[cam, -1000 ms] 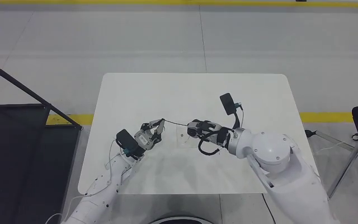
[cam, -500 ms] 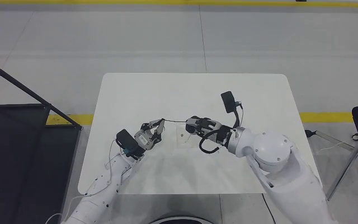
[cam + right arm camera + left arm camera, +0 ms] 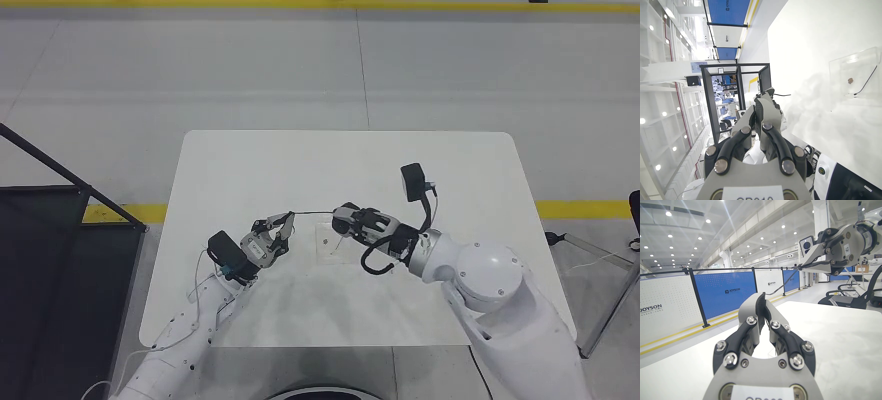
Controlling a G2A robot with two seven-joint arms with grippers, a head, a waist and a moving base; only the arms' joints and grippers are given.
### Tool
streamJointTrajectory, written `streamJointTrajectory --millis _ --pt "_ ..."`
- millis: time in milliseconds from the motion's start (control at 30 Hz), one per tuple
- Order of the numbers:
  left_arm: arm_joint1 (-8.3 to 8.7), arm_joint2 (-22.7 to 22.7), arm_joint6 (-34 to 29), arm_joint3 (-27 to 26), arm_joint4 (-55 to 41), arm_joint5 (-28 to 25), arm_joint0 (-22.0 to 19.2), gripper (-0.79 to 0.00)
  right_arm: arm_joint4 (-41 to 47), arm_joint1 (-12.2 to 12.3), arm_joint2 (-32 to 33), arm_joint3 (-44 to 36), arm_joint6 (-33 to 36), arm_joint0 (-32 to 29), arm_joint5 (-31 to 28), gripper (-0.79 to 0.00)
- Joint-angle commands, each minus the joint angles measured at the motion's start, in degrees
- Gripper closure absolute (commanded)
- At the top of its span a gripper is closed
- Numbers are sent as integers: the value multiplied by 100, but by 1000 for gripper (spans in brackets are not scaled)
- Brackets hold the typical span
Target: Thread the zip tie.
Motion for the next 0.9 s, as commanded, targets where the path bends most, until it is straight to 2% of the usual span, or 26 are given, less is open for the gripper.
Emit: streamJointTrajectory --millis 0,867 --pt "0 0 0 0 0 0 0 0 8 -5 1 4 -26 -13 -32 0" --pt "0 0 0 0 0 0 0 0 82 -77 -4 5 -240 -137 -424 0"
